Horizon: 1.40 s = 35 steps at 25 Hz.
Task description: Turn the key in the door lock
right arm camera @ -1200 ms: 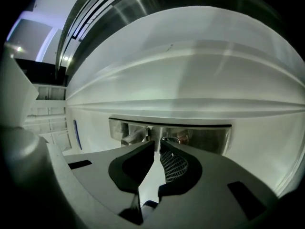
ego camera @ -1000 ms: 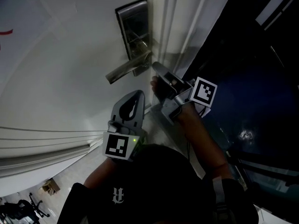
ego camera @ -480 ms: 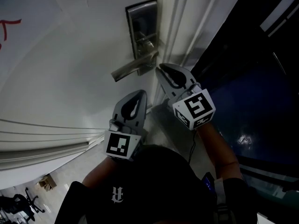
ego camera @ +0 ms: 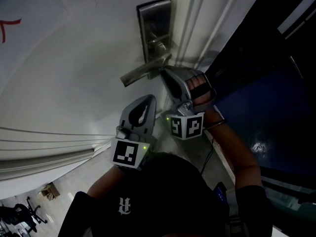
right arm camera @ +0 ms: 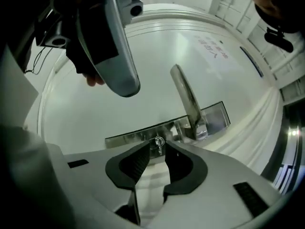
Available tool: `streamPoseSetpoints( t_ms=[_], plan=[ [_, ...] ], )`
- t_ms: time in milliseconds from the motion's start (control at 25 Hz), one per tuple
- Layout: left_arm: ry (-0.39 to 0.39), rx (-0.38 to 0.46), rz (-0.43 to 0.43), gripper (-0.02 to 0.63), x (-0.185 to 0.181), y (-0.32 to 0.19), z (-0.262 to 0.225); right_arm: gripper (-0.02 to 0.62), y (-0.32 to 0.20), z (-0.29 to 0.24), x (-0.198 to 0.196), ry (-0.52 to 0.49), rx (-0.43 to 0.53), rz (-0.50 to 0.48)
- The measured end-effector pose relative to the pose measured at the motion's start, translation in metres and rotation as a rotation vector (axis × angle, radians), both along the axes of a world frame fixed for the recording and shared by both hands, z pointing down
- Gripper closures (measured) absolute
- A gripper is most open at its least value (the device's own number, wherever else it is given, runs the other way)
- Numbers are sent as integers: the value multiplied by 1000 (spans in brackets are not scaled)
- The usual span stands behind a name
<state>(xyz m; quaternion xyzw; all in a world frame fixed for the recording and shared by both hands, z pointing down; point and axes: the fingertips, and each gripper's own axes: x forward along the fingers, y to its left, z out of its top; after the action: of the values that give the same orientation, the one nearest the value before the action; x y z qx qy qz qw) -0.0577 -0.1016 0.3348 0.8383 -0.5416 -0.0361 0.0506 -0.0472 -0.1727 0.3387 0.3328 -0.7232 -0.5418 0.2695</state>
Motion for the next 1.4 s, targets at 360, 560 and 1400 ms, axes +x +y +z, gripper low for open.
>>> streamPoseSetpoints(
  t_ms=[360,560,1400],
  plan=[
    [5,-11,-5,600,-8,-3,4,518,-17,5,-8,71,110,34],
    [5,-16,-5,600,-10,-4,6,569,-20,0,-8,59,136,54],
    [-12,-6,-2,600,-10,-5,6,574,-30,-7,-1,-906,-891,-23]
  ],
)
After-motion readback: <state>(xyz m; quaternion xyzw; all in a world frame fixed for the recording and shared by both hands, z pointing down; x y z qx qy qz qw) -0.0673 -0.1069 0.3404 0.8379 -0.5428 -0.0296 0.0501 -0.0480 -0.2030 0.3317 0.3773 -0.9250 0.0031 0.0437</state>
